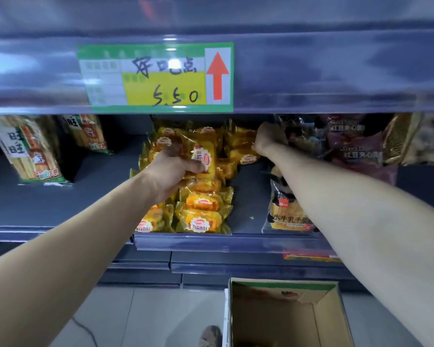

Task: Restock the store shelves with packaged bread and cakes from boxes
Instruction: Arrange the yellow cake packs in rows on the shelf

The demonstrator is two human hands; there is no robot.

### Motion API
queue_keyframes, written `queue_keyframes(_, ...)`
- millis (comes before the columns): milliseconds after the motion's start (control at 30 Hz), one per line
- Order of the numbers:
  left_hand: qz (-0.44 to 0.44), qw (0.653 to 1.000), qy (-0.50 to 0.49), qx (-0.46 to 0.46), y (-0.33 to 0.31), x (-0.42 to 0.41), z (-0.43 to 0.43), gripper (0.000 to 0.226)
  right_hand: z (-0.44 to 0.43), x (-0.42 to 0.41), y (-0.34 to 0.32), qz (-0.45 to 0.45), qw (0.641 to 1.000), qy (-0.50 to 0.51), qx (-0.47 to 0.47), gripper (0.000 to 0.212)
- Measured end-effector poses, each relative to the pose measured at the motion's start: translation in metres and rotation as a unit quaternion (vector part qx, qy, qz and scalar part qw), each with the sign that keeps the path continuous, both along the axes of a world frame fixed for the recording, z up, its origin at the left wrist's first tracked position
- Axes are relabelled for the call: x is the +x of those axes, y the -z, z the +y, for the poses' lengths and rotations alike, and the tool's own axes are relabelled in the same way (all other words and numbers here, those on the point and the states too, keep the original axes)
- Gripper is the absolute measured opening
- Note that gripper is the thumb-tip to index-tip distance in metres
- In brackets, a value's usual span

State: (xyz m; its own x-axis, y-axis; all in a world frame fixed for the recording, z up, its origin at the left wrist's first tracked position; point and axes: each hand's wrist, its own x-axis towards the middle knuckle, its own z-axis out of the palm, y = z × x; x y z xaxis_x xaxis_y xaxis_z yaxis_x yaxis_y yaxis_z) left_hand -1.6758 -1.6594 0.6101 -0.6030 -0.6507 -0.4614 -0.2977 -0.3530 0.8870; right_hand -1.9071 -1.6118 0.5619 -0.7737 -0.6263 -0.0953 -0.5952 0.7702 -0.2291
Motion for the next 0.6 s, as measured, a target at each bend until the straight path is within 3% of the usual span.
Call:
queue_keyframes(200,-0.008,1.000,0.008,0.005,0.003,-0.010,0.004,0.074,-0.004,-0.004,0.001,0.017,0.998,-0.021,0.052,0.020)
queue_keyframes(333,-0.011,1.000,0.023,-0.011,0.001,-0.017,0.012,0.067,0.001,-0.003,0.000,0.031,0.999,-0.017,0.035,0.020)
queue_keyframes(500,-0.008,0.999,0.037,-0.014,-0.002,-0.026,0.018,0.062,0.010,-0.001,-0.011,0.040,0.998,-0.035,-0.029,0.021)
queue_keyframes(600,-0.006,0.999,0.045,-0.014,-0.004,-0.034,0.026,0.059,0.021,0.000,-0.027,-0.055,0.988,-0.070,-0.126,0.024)
